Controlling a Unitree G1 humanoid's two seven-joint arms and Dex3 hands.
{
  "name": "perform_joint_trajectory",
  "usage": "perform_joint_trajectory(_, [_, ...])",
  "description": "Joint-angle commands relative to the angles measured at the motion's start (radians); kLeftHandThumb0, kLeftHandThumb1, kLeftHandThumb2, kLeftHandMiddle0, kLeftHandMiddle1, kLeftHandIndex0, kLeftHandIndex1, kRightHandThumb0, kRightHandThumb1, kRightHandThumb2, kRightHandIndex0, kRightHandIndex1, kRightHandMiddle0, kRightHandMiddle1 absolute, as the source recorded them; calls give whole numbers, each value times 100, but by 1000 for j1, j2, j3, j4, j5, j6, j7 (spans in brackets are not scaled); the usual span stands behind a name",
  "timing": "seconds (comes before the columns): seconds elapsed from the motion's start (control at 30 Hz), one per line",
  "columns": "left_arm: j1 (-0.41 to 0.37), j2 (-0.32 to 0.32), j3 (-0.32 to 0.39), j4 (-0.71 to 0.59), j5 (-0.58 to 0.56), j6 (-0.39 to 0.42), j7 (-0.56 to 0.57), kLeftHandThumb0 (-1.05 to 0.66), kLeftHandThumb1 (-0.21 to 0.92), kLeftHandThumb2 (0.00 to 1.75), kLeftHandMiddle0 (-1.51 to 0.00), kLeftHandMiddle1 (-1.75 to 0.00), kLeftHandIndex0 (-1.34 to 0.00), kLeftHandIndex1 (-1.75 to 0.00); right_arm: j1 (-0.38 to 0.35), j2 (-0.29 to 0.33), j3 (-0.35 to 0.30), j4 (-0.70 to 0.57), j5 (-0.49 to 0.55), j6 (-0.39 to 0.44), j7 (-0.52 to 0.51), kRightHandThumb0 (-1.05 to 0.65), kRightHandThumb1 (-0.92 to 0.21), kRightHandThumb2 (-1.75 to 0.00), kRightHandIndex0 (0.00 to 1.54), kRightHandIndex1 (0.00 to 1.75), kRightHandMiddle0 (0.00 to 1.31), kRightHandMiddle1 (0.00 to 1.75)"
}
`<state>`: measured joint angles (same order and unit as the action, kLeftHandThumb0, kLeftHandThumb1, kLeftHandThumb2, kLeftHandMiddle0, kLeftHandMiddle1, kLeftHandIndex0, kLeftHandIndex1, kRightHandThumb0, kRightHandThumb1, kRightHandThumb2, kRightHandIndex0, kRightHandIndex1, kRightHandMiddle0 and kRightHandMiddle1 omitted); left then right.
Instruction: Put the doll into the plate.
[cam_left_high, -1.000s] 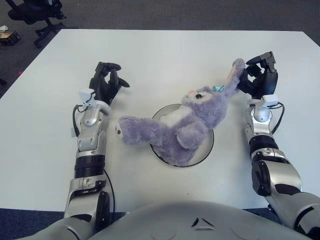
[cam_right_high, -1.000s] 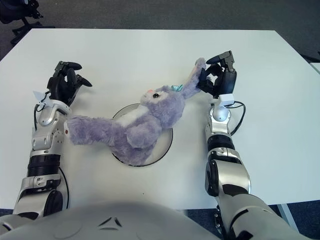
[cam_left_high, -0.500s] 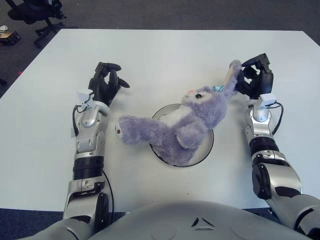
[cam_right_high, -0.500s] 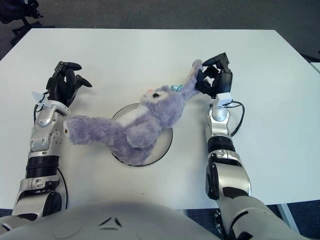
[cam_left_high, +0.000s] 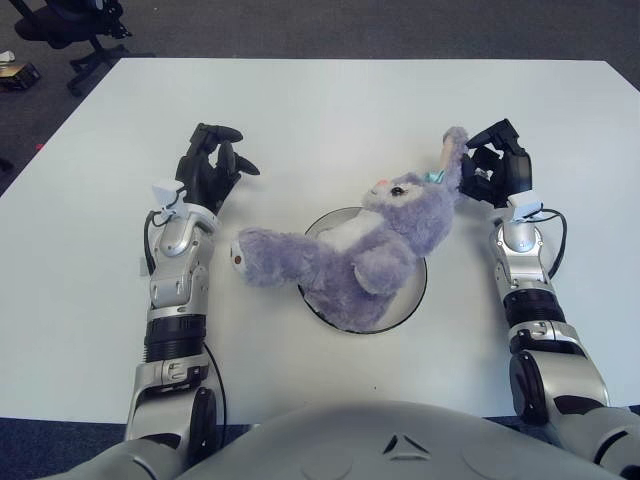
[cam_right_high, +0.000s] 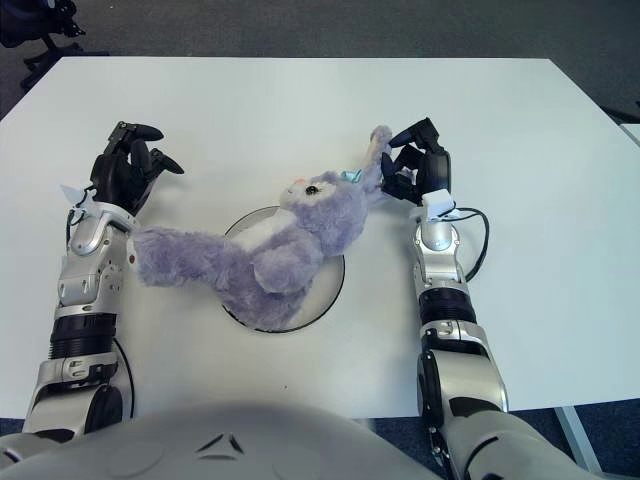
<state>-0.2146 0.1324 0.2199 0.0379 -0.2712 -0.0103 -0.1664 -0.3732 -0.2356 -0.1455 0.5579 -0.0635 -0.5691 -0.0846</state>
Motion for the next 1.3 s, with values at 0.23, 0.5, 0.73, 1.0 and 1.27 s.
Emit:
perform_joint_trajectory(0.23, [15,8,6,-12,-9,-13,-19,-35,92,50,-67,-175,-21,-175,17,-4,8,-40,-7,39,5,-38,-68,-84,90,175,35,175])
perform_joint_trajectory(0.5, [17,8,5,-16,-9,-12,-22,-35,92,50,-69,-175,-21,-175,23,-5,11,-59,-5,59,10,-38,-68,-84,91,175,35,175])
perform_joint_trajectory(0.73, [19,9,2,-21,-7,-6,-27,-35,92,51,-70,-175,-21,-175,29,-8,13,-78,-3,78,16,-38,-68,-84,91,175,35,175])
perform_joint_trajectory(1.0, [20,14,-1,-23,-9,5,-37,-35,92,51,-71,-175,-21,-175,33,-6,13,-95,-3,94,17,-38,-67,-85,91,175,36,175])
perform_joint_trajectory(1.27, [19,16,-2,-19,-7,8,-44,-35,92,51,-71,-175,-21,-175,39,-6,13,-111,-1,107,18,-38,-67,-85,91,175,35,175])
